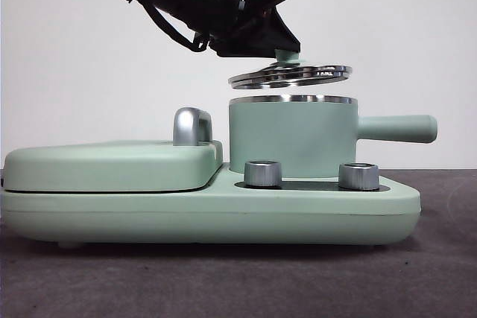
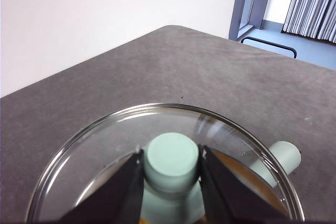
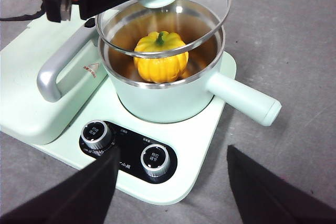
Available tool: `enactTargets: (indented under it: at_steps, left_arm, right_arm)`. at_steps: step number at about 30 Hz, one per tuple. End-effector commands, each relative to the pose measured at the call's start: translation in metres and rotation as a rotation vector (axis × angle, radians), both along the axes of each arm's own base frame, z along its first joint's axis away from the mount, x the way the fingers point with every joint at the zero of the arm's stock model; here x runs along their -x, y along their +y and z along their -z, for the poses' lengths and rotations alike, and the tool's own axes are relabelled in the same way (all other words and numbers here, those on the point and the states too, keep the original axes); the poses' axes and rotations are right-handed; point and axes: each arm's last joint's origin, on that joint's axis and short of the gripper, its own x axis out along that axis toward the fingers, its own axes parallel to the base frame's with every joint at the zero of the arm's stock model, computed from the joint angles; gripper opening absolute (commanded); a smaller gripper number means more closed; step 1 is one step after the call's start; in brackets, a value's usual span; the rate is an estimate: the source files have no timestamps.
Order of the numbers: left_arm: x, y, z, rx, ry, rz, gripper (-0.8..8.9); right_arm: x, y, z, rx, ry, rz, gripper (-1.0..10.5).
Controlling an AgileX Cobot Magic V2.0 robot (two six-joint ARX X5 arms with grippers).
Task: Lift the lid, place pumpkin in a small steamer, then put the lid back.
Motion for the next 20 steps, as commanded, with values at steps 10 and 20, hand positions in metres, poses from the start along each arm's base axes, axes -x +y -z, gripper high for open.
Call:
enactTargets:
  at_steps: [10,20]
  left_arm:
    - [0.0000,-0.0049,-0.0059,0.007,-0.008,0.014,0.16]
    - [0.0005,-0.0051,-0.0055,0.006,-0.002,0.030,0.16]
  right_arm:
    - [-0.0004,0.0019,-0.0017,-0.012,-0.003,0.002,3.1]
    - [-0.0004,0.0019,-0.0017,-0.007,-0.007,0.000,3.1]
